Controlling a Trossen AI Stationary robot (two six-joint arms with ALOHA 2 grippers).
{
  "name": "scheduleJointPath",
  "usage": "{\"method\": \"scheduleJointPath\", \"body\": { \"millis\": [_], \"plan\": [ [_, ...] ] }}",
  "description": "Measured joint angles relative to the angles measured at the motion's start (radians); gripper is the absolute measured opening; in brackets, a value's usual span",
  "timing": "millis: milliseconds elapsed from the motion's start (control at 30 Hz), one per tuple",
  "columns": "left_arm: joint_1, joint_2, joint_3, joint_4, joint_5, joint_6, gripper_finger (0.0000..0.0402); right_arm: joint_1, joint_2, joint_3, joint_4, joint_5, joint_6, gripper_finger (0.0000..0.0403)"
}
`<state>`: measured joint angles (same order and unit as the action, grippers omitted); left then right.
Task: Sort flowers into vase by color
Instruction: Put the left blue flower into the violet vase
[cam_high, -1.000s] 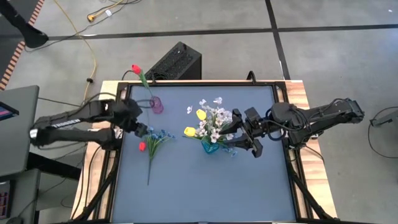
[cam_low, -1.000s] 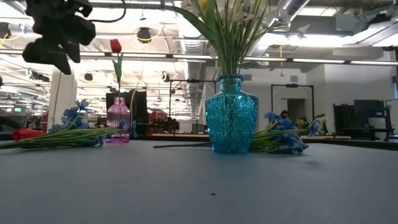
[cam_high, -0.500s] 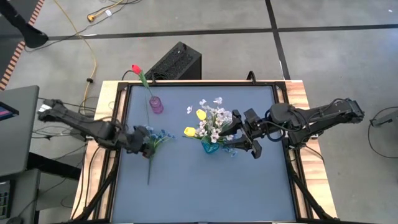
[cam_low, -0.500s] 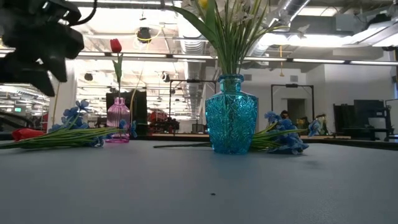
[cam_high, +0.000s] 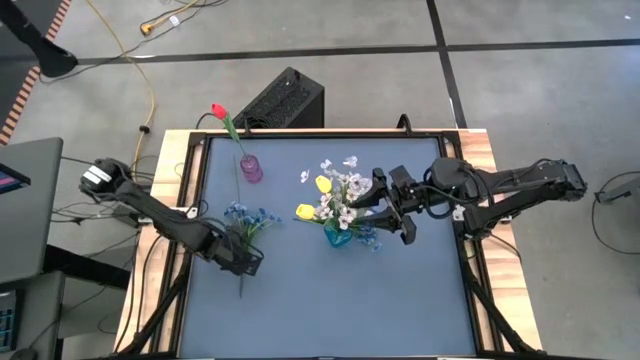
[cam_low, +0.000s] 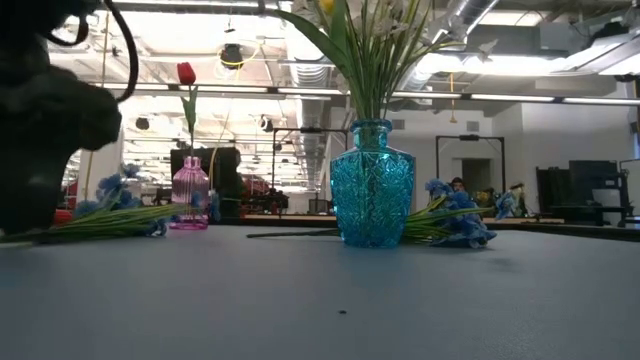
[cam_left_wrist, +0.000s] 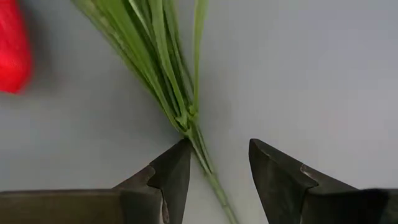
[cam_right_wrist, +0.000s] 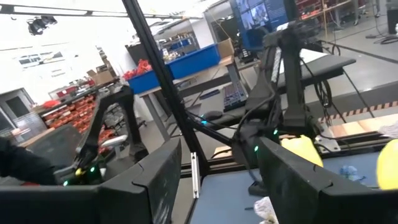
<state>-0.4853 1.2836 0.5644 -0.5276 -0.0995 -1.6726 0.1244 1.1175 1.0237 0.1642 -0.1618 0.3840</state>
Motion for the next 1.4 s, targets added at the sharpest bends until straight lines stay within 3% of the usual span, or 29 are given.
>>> {"method": "scheduleJointPath", "body": {
  "millis": [167,433,567,733,867,1000,1200,1400],
  "plan": [
    [0.0,0.083,0.005,0.023,0.033,-0.019,0.0153,-0.011,0.0,0.0,0.0,-0.002,0.0,0.0238],
    [0.0,0.098,0.058,-0.07,0.003,0.028,0.0144,-0.01,0.0,0.0,0.0,-0.004,0.0,0.0238],
    [0.0,0.098,0.061,-0.084,-0.01,0.037,0.0104,-0.01,0.0,0.0,0.0,-0.004,0.001,0.0238],
    [0.0,0.098,0.061,-0.076,-0.018,0.079,0.0017,-0.009,0.0,0.0,0.0,-0.004,0.001,0.0238],
    [0.0,0.098,0.061,0.002,-0.053,0.101,0.0007,-0.009,0.0,0.0,0.0,-0.004,0.002,0.0238],
    [0.0,0.094,0.064,0.117,-0.165,0.106,0.0003,-0.008,0.0,0.0,0.0,-0.004,0.012,0.0238],
    [0.027,0.005,0.115,0.079,-0.4,0.116,0.0001,-0.008,0.0,0.0,0.0,-0.004,0.037,0.0238],
    [0.093,-0.211,0.171,0.1,-0.636,0.434,0.0,-0.008,0.0,0.0,0.0,-0.004,0.06,0.0238]
  ]
}}
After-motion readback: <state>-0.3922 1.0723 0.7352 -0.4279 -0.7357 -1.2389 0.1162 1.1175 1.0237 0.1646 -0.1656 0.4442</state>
